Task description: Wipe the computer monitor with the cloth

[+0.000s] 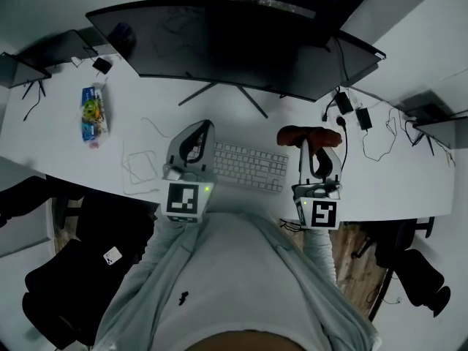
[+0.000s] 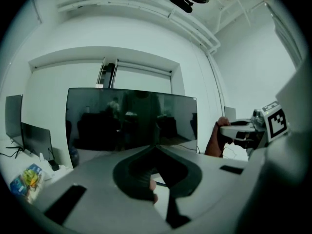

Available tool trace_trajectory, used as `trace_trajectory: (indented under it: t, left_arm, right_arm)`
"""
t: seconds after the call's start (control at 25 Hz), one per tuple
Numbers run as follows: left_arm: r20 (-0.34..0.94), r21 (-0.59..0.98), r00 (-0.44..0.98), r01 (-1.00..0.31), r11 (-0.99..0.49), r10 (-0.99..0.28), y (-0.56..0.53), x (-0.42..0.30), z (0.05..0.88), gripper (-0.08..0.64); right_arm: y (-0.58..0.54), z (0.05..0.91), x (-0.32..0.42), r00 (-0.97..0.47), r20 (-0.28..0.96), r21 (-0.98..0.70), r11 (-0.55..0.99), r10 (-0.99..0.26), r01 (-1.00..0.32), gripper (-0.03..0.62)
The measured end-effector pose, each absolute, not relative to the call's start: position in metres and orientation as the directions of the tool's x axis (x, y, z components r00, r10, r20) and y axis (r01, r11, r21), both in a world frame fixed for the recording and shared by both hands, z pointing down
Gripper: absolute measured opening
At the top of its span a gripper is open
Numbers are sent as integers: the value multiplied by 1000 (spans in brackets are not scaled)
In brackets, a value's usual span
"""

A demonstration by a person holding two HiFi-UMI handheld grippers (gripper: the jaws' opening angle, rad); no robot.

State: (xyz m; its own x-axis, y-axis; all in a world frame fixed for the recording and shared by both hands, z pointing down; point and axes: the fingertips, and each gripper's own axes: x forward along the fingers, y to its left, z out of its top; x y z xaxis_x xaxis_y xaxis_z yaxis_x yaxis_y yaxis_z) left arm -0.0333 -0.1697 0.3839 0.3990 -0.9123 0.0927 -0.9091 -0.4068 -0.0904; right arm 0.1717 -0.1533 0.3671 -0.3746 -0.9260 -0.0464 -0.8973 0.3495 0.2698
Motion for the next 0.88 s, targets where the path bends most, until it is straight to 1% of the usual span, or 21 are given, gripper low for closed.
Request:
trace_trajectory:
  t: [0.2,0.88]
  left_arm:
    - [109,-96,378,-916,-389,-919,-171,-43,392,18]
    - [123,-97,394,-909,-406,-911,-175,-39,398,18]
  right_arm:
    - [-155,375,178,-334,-29,228,319,-942,-920,52]
    - [-156,377,178,-346,-39,151,336,-938,-930,52]
